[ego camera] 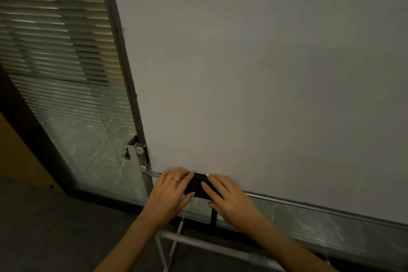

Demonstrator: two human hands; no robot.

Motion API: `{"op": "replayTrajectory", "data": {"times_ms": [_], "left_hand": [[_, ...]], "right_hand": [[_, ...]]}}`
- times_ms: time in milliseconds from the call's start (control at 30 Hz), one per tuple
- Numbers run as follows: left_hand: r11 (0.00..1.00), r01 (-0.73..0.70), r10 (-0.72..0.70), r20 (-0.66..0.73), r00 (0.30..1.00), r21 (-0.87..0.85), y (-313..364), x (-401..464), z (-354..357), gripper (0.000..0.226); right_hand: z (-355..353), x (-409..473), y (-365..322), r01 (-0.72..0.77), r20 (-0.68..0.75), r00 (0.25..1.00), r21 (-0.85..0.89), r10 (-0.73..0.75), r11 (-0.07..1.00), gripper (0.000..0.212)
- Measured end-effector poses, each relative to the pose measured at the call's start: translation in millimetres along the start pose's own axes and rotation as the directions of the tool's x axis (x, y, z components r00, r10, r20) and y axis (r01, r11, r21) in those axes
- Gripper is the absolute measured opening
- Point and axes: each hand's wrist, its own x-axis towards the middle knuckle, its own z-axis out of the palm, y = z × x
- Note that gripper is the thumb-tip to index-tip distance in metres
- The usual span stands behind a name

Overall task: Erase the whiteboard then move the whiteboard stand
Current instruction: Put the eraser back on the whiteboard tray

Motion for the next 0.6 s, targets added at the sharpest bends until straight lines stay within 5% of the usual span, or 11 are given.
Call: {"op": "replayTrajectory", "data": {"times_ms": [67, 200, 400, 600], "left_hand": [[1.0, 0.009, -0.009, 0.006, 1.0, -0.019, -2, 0, 0, 0.046], [0.998, 0.05, -0.05, 0.003, 0.999, -0.034, -3, -2, 0, 0.045], [0.974, 0.206, -0.2, 0.067, 0.977, -0.094, -6, -12, 3, 0.05], [0.946, 0.319, -0.31, 0.138, 0.941, -0.051, 13, -28, 2, 0.055]], "right_hand": [[1, 0, -9, -0.015, 0.027, 1.0, -0.034, 0.016, 0.999, 0.053], [-1, 0, -25, -0.124, 0.146, 0.982, 0.0, 0.123, 0.992, 0.103], [3, 13, -42, -0.215, 0.231, 0.954, 0.087, 0.191, 0.973, 0.101], [8, -5, -60, -0.426, 0.154, 0.901, 0.134, 0.406, 0.895, 0.115]]}}
